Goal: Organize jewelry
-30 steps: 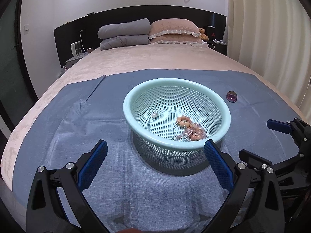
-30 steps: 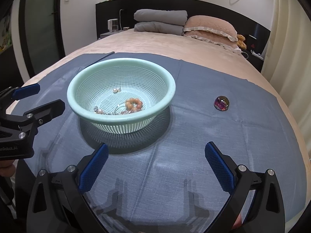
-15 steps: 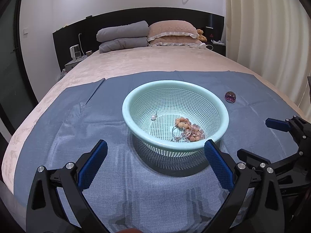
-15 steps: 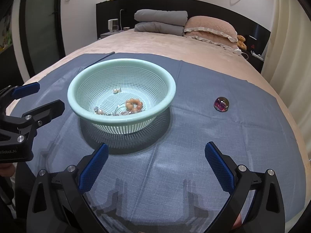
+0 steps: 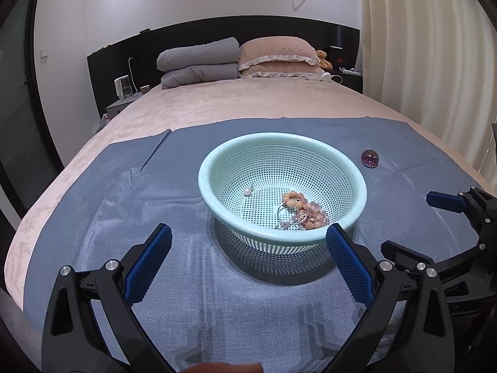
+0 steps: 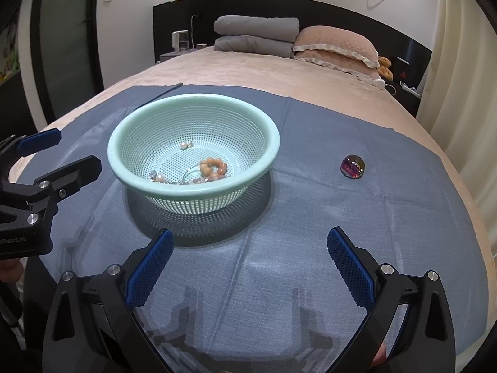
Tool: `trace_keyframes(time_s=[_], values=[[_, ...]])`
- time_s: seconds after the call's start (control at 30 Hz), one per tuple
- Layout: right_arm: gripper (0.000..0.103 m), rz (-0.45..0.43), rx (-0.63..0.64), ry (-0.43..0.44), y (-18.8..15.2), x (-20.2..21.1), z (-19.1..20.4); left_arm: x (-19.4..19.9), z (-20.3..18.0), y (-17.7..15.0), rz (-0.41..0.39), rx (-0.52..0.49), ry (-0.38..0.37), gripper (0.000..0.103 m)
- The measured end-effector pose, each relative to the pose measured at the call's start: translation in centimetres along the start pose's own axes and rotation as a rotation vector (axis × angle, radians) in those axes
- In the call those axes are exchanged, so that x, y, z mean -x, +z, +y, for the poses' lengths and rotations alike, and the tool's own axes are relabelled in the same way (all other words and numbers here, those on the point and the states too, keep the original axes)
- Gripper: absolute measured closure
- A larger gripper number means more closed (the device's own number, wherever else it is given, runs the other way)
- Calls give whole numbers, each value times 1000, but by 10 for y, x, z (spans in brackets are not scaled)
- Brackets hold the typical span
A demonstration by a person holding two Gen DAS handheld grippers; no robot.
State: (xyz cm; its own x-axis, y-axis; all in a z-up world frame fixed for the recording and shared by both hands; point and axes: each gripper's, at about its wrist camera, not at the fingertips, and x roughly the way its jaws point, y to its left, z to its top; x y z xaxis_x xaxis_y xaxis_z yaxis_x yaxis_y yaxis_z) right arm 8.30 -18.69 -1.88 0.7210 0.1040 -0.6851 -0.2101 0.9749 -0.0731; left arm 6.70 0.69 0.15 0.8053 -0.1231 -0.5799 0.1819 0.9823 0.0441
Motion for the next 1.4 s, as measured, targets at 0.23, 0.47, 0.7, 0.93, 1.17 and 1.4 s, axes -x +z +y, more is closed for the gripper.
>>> trace_keyframes(time_s=[0.23,0.47,0.7,0.93,1.17,1.4], values=[[8,2,-4,-3,0,0,-1,2,0,0,-10,-5,-10,6],[8,3,0,-1,0,-1,0,-1,1,0,1,6,-13,6],[8,4,-1,0,0,-2,0,-4,2,-1,13,14,-2,6],[8,2,-5,0,-1,-2,1,0,5,1,-18,34,42,6],[8,3,-3,1,-2,-2,2,1,5,2,-22,27,34,6],[8,3,-5,0,-2,-2,1,2,3,1,-20,20,25,6]])
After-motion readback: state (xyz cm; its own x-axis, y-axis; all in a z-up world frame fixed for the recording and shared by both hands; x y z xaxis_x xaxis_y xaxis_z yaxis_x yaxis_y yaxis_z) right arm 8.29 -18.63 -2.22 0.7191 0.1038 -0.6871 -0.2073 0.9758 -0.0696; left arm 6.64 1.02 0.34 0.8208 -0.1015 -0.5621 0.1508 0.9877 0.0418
